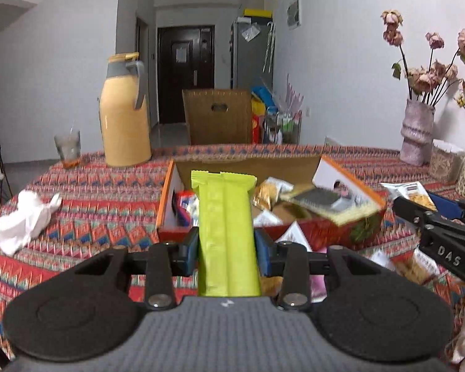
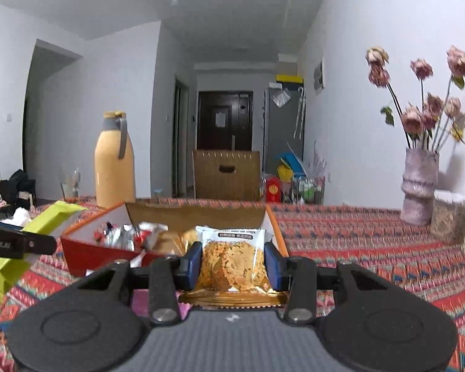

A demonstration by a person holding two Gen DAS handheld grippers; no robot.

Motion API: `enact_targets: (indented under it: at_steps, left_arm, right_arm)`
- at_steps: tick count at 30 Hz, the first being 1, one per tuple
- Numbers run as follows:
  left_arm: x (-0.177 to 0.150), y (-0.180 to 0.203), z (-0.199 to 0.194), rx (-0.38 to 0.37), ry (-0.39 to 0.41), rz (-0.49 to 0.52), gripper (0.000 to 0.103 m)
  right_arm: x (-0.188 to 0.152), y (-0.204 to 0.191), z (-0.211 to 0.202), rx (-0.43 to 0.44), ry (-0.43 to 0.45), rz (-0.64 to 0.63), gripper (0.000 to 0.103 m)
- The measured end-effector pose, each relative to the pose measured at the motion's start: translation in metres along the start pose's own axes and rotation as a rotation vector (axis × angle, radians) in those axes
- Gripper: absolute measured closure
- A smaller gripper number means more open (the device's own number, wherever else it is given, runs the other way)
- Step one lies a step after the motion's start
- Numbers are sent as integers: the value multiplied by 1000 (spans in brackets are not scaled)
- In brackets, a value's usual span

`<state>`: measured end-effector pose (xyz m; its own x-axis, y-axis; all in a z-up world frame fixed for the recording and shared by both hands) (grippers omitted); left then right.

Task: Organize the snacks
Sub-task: 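Lower both held packets into the cardboard box and open both grippers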

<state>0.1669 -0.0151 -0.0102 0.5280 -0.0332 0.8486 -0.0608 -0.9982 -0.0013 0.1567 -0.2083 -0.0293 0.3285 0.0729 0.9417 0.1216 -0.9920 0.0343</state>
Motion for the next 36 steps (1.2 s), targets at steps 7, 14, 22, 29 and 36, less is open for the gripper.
enact_targets:
  at_steps: [7, 14, 22, 29, 36]
  left_arm:
    - [40, 4, 11, -2, 48, 15, 65]
    - [73, 6, 35, -21, 57, -4, 65]
    - [96, -1, 76, -8, 59, -41, 65]
    - [84, -16, 113, 23, 61, -72, 65]
    - [71, -18, 132, 11, 7, -55, 65]
  right_arm:
    - [34, -10, 22, 9, 32, -22, 62]
    - [62, -19, 54, 28, 33, -27, 62]
    - [79, -22, 105, 30, 11, 14, 62]
    - [61, -12, 134, 2, -19, 33, 62]
    - [44, -15, 146, 4, -72, 22, 62]
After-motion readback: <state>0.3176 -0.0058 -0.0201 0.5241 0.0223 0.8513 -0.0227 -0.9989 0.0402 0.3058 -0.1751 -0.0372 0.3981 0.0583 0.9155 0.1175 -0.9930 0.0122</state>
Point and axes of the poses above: each gripper's, at about its wrist camera, not at the fingertips, and z roughly the way its jaws point, y to its right, x to its top, the point moved 9 cm from there along z, roughly the way its jaws point, and after that the axes turned 7 degrees about -y, right-handed, at the moved point
